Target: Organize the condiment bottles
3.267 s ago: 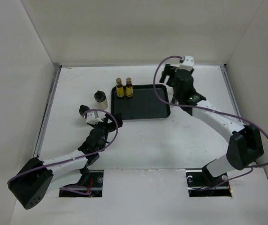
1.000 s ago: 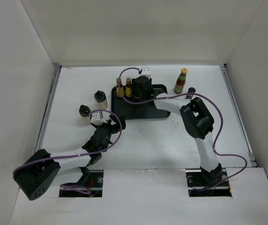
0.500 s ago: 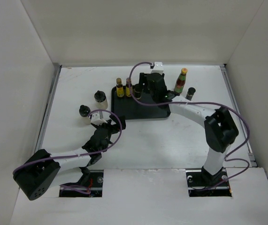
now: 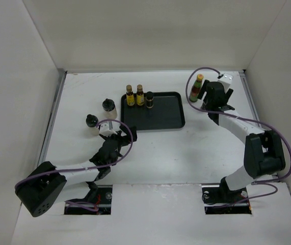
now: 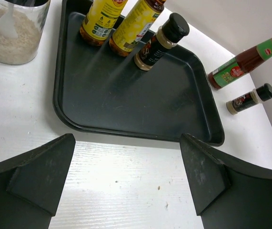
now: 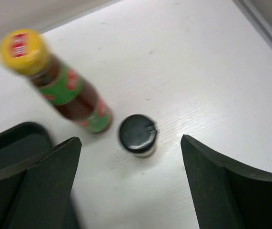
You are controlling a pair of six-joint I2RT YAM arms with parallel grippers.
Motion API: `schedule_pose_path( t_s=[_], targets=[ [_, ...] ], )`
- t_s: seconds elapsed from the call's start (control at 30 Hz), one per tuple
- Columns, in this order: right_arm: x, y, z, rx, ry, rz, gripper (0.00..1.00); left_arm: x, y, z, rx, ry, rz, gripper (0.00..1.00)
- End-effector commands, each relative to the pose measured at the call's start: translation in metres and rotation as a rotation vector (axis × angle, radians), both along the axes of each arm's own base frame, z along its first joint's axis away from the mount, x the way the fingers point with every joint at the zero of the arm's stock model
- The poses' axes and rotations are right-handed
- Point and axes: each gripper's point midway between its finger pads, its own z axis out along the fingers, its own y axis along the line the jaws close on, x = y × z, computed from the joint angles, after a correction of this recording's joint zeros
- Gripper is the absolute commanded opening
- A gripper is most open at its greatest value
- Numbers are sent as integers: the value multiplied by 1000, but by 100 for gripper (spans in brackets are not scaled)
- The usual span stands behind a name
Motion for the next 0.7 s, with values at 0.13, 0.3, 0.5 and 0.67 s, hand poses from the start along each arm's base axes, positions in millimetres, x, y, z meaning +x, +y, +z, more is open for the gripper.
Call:
schedule_pose_path(
  t_s=[0.13,0.3,0.5,0.67],
  targets=[
    [28,-13,-11,37,9,36,92,8,-14,31,-66,-75,-26,94],
    [45,-21,-18,72,7,41,80,10,-12,27,-60,-67,-20,94],
    [51,-19,-28,74,21,47,50,11,-13,24,-54,-59,-21,94],
    [41,-12,-4,60,-58,49,38,11,-13,25,-56,-61,-21,94]
  ],
)
